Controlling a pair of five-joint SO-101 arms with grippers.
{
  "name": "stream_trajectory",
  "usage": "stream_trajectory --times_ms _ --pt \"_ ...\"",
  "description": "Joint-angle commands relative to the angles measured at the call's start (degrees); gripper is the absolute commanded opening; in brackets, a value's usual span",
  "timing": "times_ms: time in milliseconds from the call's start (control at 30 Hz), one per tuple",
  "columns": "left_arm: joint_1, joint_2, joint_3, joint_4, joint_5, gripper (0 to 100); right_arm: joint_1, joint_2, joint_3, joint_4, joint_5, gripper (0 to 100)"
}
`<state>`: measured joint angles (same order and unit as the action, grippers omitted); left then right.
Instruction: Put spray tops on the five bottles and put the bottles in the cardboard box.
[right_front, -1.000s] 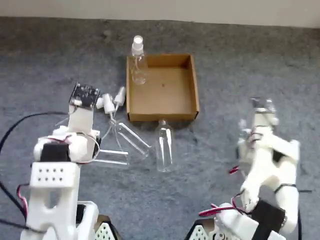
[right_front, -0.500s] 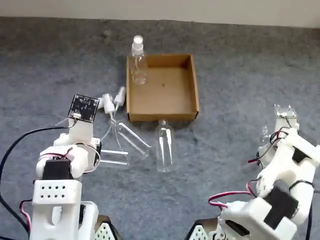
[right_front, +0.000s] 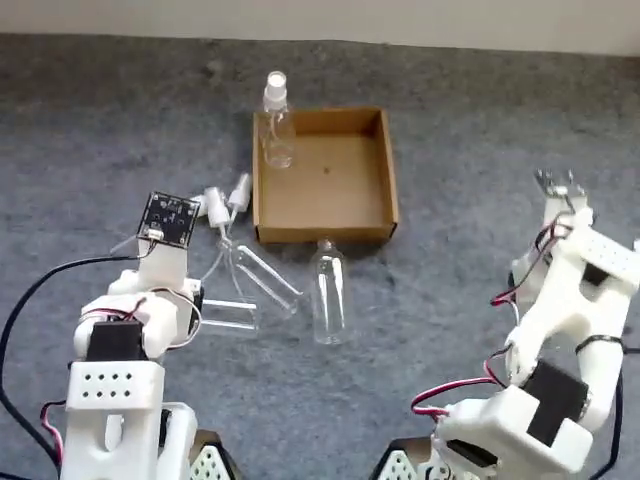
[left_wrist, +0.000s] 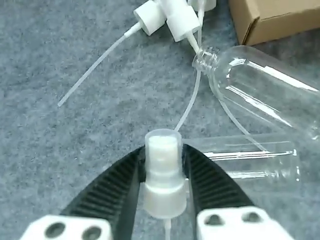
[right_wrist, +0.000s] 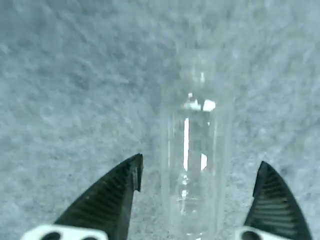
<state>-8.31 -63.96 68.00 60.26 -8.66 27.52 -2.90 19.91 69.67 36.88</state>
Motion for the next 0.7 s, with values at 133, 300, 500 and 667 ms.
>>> stream_trajectory --times_ms 133,300,500,667 --pt "1.36 -0.75 -0.22 -1.05 0.35 0 -1.54 5.49 -6.64 1.45 -0.62 29.0" --pt "1.36 -0.75 -0.13 -1.05 0.35 0 0.22 15.25 -14.20 1.98 -0.62 29.0" --pt "1.36 -0.75 -0.13 -1.05 0.35 0 0.57 21.58 -19.65 1.98 -0.79 27.8" --pt "1.45 -0.75 -0.13 -1.05 0.35 0 0.31 22.02 -20.18 2.07 -0.88 13.5"
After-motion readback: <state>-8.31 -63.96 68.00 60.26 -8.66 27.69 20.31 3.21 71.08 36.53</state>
